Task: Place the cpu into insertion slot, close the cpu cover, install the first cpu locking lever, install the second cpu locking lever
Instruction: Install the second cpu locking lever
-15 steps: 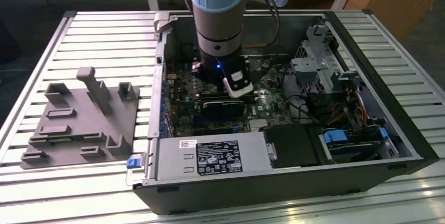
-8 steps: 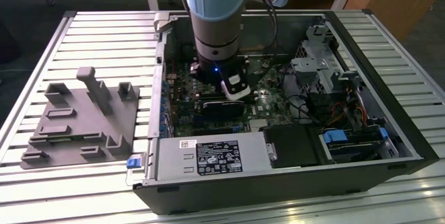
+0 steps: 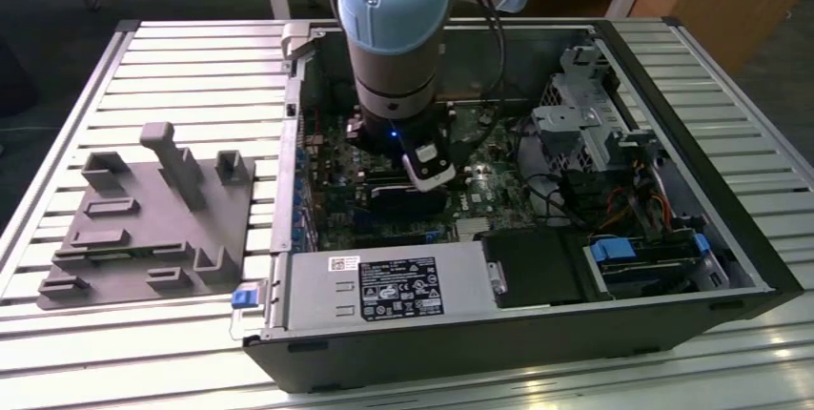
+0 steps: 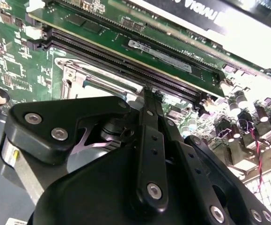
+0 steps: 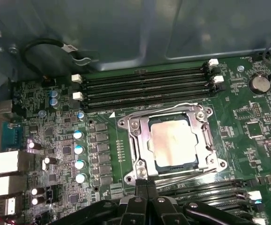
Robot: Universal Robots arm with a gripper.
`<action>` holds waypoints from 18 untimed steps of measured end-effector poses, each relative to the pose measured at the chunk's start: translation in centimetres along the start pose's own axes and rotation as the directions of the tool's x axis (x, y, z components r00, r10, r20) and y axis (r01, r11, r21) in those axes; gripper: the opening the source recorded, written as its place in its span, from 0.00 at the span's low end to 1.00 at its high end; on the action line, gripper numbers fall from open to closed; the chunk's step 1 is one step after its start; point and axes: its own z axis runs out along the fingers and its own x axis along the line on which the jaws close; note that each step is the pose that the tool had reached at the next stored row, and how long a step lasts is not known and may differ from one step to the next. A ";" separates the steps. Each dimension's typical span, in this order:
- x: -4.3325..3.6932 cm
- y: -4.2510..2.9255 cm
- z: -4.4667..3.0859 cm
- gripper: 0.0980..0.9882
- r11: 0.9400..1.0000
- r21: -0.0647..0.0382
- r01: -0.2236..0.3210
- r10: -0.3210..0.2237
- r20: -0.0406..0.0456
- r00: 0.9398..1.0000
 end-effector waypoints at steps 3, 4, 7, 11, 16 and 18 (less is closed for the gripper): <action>0.07 -0.27 0.13 0.01 1.000 -0.016 -0.001 0.001 -0.003 1.000; 0.08 -0.33 0.17 0.01 1.000 -0.020 -0.001 0.001 -0.003 1.000; 0.11 -0.41 0.30 0.01 1.000 -0.027 0.000 0.000 -0.005 1.000; 0.22 -0.48 0.44 0.01 1.000 -0.032 0.000 0.000 -0.006 1.000; 0.48 -0.57 0.58 0.01 0.999 -0.037 0.001 -0.001 -0.007 1.000; 0.53 -0.60 0.63 0.01 0.999 -0.038 0.003 -0.003 -0.008 1.000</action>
